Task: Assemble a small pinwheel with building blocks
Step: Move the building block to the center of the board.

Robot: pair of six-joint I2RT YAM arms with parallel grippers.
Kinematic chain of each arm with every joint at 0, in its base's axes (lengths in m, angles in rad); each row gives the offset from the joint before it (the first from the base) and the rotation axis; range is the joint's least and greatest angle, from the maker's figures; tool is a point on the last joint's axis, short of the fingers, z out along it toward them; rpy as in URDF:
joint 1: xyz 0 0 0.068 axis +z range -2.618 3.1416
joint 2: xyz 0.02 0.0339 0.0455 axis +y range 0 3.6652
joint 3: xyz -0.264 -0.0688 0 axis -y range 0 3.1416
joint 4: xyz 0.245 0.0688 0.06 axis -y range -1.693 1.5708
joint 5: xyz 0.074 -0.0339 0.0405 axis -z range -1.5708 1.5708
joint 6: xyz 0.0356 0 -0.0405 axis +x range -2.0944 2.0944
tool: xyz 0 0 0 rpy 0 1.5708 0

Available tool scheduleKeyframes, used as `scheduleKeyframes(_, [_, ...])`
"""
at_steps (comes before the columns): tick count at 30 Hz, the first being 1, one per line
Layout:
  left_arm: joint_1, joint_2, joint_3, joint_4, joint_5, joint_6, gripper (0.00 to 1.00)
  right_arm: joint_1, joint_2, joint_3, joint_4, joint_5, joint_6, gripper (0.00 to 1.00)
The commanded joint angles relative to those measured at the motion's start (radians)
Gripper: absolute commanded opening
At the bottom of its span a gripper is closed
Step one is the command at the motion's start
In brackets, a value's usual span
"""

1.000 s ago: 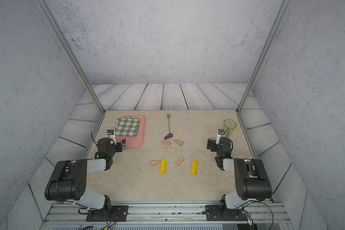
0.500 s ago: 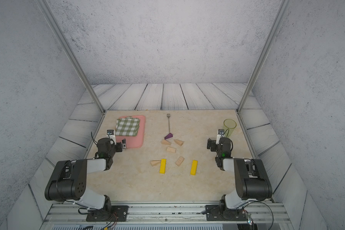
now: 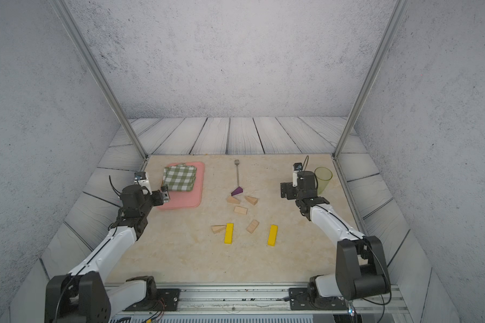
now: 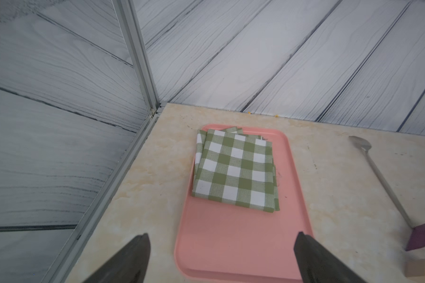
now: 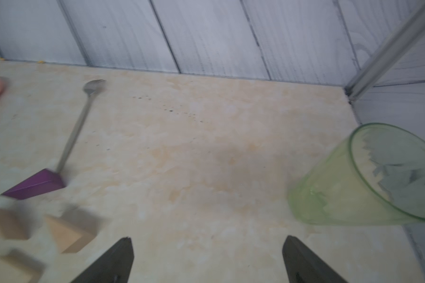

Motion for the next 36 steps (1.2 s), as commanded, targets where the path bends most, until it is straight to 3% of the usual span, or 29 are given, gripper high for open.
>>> scheduleKeyframes(1, [-0.007, -0.093, -0.022, -0.283, 0.060, -0.082, 0.98, 0.116, -0.022, 0.072, -0.311, 0.028, 0.142, 0.99])
scheduleKeyframes(6, [-0.013, -0.182, 0.021, -0.484, 0.108, -0.169, 0.98, 0.263, 0.076, 0.214, -0.505, 0.044, 0.330, 0.97])
scheduleKeyframes(14, [-0.051, -0.227, 0.003, -0.533, 0.165, -0.257, 0.98, 0.456, 0.381, 0.465, -0.644, 0.124, 0.502, 0.93])
scheduleKeyframes(21, [-0.084, -0.244, -0.031, -0.517, 0.148, -0.241, 0.98, 0.510, 0.658, 0.713, -0.793, 0.142, 0.603, 0.93])
scheduleKeyframes(36, [-0.139, -0.270, -0.068, -0.487, 0.099, -0.228, 0.98, 0.524, 0.857, 0.892, -0.822, 0.155, 0.717, 0.79])
